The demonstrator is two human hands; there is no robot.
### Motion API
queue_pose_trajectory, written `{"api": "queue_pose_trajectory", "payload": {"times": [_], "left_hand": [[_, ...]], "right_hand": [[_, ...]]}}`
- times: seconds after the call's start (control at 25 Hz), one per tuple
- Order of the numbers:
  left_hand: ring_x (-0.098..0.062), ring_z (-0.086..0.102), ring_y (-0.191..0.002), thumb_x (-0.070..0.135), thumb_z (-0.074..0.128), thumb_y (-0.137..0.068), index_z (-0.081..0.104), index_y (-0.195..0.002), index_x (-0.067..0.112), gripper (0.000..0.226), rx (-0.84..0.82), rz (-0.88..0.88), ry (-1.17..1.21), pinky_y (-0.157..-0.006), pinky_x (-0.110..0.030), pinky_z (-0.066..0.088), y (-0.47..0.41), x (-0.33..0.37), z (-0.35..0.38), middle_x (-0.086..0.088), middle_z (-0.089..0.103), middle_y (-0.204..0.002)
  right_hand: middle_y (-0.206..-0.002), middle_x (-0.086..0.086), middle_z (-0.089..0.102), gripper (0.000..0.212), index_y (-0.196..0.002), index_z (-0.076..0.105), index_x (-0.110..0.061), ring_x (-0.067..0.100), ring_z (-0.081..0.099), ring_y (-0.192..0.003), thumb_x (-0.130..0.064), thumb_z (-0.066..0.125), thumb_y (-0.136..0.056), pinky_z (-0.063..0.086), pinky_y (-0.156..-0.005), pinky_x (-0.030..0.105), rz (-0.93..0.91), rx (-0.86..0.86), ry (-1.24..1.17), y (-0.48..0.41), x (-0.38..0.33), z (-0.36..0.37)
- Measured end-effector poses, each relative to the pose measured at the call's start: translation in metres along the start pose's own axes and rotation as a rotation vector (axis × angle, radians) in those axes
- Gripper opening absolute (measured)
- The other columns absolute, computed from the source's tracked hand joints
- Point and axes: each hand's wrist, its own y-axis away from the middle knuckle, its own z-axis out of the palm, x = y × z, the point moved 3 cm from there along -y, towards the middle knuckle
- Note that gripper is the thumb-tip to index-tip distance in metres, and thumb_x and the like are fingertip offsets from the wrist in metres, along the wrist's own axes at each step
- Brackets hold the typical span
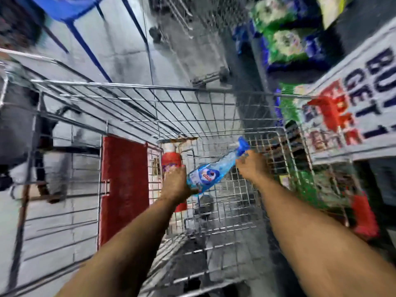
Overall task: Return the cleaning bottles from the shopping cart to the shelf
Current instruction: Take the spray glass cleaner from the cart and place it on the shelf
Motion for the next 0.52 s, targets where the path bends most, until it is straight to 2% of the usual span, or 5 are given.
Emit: {"api": "queue_pose_trajectory", "payload": {"times": [0.12, 0.2, 0.32, 0.4, 0.52], "left_hand": [[-0.031, 0.04, -0.129, 0.054, 0.079, -0.055, 0.032, -0.137, 0.01, 0.104, -0.037, 0.04, -0.129, -0.11, -0.044, 0.032, -0.022, -0.001, 0.029, -0.012, 0.047, -0.136], [-0.029, 0.027, -0.14, 0.051, 0.078, -0.061, 0.029, -0.14, 0.012, 0.101, -0.059, 0.053, -0.202, -0.116, -0.045, 0.02, -0.035, -0.004, 0.041, -0.011, 0.041, -0.145], [-0.026, 0.019, -0.145, 0.055, 0.074, -0.062, 0.03, -0.142, 0.015, 0.099, -0.049, 0.068, -0.235, -0.119, -0.043, 0.008, -0.046, -0.009, 0.045, -0.008, 0.041, -0.148], [-0.027, 0.029, -0.14, 0.061, 0.071, -0.058, 0.035, -0.138, 0.014, 0.099, -0.019, 0.107, -0.251, -0.119, -0.043, 0.013, -0.044, -0.006, 0.039, -0.01, 0.047, -0.141], [-0.03, 0.046, -0.119, 0.062, 0.071, -0.054, 0.038, -0.134, 0.01, 0.101, 0.047, 0.183, -0.212, -0.107, -0.04, 0.032, -0.028, 0.007, 0.023, -0.012, 0.052, -0.128]], "right_hand": [[-0.12, 0.017, 0.065, 0.052, -0.119, 0.058, -0.004, 0.033, 0.064, -0.105, -0.033, 0.069, -0.078, 0.048, -0.079, 0.029, 0.304, -0.056, -0.206, -0.046, 0.013, 0.047], [-0.112, 0.011, 0.067, 0.055, -0.113, 0.057, -0.006, 0.028, 0.066, -0.093, -0.036, 0.076, -0.072, 0.054, -0.079, 0.032, 0.444, -0.008, -0.382, -0.064, 0.018, 0.07], [-0.092, 0.001, 0.064, 0.04, -0.096, 0.054, -0.016, 0.019, 0.062, -0.073, -0.03, 0.08, -0.069, 0.054, -0.071, 0.028, 0.53, 0.092, -0.488, -0.075, 0.021, 0.084], [-0.082, -0.002, 0.061, 0.037, -0.09, 0.053, -0.02, 0.014, 0.057, -0.062, -0.03, 0.08, -0.066, 0.048, -0.062, 0.024, 0.569, 0.163, -0.522, -0.068, 0.022, 0.081], [-0.083, 0.0, 0.069, 0.043, -0.085, 0.06, -0.016, 0.017, 0.065, -0.064, -0.04, 0.08, -0.054, 0.054, -0.057, 0.027, 0.575, 0.228, -0.607, -0.056, 0.025, 0.068]]}}
